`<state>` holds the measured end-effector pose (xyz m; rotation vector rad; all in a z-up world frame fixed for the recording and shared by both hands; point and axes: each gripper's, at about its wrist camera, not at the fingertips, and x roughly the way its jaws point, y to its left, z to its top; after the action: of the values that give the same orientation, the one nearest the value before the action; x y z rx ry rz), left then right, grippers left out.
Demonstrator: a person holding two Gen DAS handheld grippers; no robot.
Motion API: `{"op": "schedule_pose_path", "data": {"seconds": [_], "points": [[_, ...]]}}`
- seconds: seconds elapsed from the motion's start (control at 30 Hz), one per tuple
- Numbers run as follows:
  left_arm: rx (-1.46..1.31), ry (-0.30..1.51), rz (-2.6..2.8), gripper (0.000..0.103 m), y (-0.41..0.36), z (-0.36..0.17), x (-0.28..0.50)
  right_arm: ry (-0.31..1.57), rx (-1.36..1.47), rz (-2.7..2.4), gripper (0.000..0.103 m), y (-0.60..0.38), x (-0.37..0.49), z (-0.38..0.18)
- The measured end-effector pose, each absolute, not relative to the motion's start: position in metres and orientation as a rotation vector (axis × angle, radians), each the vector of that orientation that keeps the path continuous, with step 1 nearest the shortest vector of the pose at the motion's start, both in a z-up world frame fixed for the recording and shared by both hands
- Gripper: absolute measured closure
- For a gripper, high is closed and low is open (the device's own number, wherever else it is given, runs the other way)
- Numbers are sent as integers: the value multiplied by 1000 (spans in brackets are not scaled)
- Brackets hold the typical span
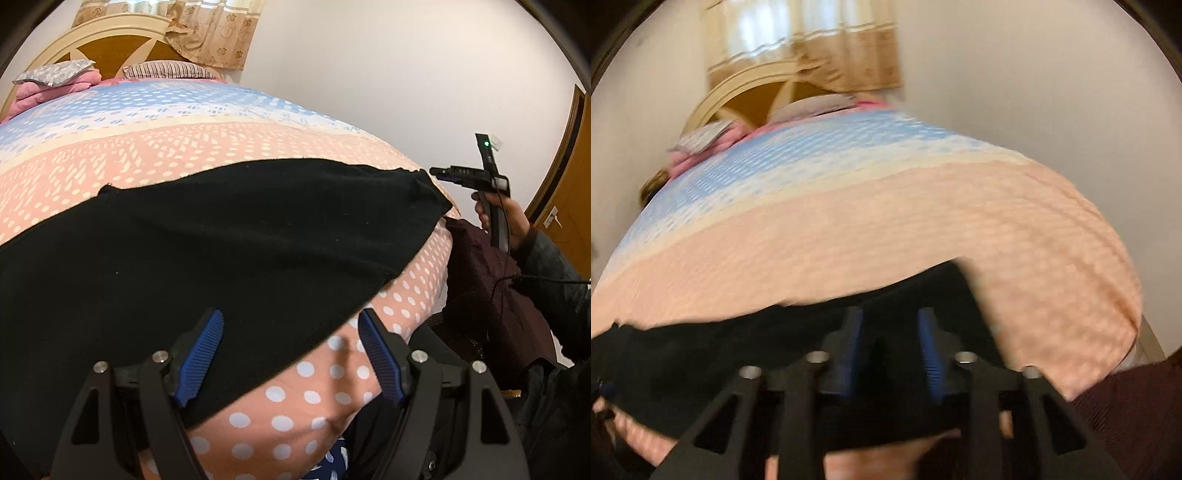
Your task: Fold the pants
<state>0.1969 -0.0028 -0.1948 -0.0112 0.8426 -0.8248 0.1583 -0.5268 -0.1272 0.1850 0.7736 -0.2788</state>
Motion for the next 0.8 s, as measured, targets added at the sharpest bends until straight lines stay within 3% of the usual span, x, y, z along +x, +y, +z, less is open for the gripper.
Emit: {"op": "schedule_pose_path", "data": {"seconds": [0.23, 0.37, 0.4, 0.63, 0.8], "points": [[13, 850, -808, 25, -14, -197, 199, 824, 299, -177, 61, -571, 187, -148], [4, 852, -802, 25, -14, -196, 201, 846, 122, -245, 96, -554, 198, -150], [6, 853, -800, 25, -16, -197, 201, 846, 123, -238, 99, -556, 199, -148], [9, 852, -805, 25, -15, -197, 201, 759, 155, -365, 100, -573, 192, -130], [12, 846, -808, 24, -13, -198, 200, 828, 168, -320, 95, -580, 206, -153]]}}
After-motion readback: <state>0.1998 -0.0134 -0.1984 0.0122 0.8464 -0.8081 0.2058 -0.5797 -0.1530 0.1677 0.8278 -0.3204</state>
